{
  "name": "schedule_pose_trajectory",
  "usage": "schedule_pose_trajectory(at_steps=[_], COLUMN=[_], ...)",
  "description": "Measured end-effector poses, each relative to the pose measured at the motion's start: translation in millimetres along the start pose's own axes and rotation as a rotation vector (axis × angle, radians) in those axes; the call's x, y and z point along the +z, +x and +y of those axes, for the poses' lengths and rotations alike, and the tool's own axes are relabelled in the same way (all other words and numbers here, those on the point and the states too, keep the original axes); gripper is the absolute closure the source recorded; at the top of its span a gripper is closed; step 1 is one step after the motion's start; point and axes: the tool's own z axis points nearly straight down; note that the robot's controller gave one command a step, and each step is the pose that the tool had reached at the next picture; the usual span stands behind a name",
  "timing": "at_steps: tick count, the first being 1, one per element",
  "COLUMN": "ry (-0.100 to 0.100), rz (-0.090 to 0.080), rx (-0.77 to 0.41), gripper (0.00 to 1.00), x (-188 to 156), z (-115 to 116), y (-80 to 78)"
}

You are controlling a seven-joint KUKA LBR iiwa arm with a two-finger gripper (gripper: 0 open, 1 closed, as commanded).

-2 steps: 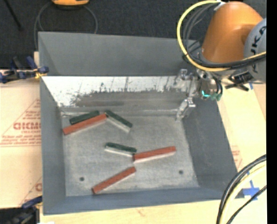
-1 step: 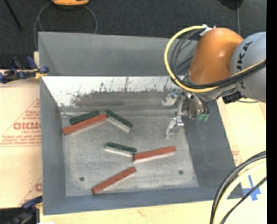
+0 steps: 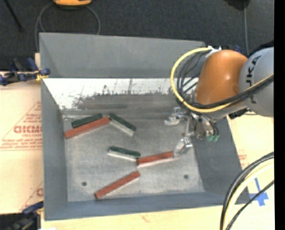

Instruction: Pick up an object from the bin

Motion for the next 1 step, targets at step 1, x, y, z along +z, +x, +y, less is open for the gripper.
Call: schedule_pose_trajectory(at_steps=[1], ry=[0.001], rz=[-0.005], rx=[0.04], gripper=[1.0], x=[71.3], z=[8.8], y=[13.7])
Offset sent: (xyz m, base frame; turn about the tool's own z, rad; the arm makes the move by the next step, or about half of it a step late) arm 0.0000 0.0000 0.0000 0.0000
